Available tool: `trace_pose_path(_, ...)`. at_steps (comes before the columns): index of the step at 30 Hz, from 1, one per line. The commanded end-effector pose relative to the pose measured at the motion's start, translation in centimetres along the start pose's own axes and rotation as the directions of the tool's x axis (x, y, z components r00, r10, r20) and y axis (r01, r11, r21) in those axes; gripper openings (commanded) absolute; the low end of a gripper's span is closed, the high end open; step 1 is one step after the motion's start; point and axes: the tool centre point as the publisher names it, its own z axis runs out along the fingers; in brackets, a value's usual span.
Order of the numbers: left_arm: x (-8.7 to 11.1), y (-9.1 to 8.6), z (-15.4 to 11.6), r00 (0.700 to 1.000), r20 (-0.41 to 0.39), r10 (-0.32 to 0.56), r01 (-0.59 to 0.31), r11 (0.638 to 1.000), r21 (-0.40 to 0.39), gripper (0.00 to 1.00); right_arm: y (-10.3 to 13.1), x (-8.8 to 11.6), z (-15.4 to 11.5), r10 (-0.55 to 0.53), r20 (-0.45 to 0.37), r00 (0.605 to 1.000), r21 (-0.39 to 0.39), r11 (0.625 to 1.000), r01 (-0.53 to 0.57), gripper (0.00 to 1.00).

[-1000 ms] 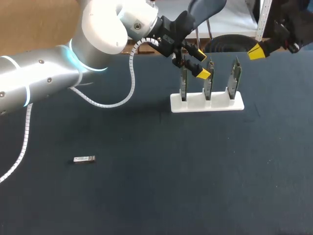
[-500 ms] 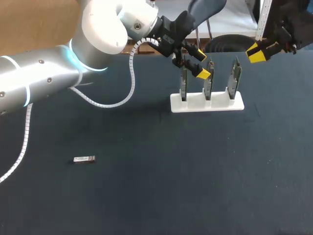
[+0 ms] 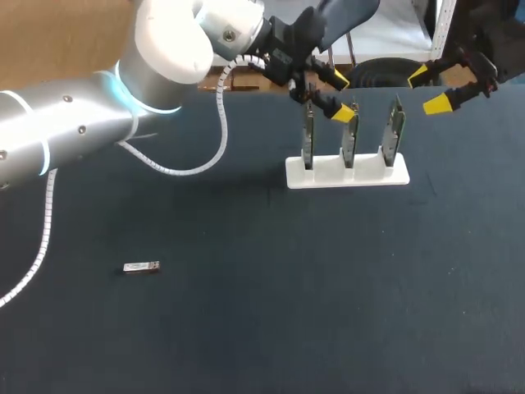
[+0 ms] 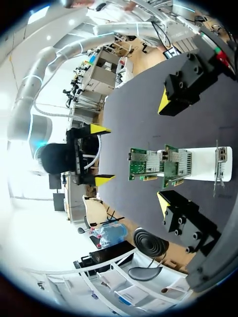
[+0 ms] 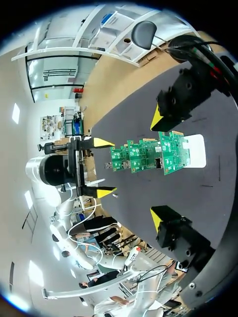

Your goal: Pick up the optical module with the left hand, and insert it into the network port with the right hand.

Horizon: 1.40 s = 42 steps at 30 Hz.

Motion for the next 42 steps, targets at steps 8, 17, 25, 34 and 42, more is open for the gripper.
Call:
trace_pose_path(8,-2.7,-0.6,-9.3,0.990,-0.024,0.140,-0.142,0.972,-0.186,1.00,0.3,0.0,0.1,-0.002,0.000,1.000,0.007,1.000,0.002,1.00)
trace_pose_path(17,0.9,-5.4,-19.0,0.954,-0.274,0.124,-0.228,0.893,-0.388,1.00,0.3,0.0,0.1,-0.002,0.000,1.000,0.007,1.000,0.002,1.00)
trace_pose_path(25,6.9,-10.6,-23.6,0.914,-0.406,-0.019,-0.179,0.878,-0.444,1.00,0.3,0.0,0.1,-0.002,0.000,1.000,0.007,1.000,0.002,1.00)
trace_pose_path(34,14.2,-16.3,-23.8,0.796,-0.597,-0.101,-0.161,0.915,-0.370,1.00,0.3,0.0,0.1,-0.002,0.000,1.000,0.007,1.000,0.002,1.00)
trace_pose_path(42,18.9,-20.6,-22.7,0.669,-0.728,-0.152,-0.125,0.942,-0.312,1.00,0.3,0.0,0.1,-0.002,0.000,1.000,0.007,1.000,0.002,1.00)
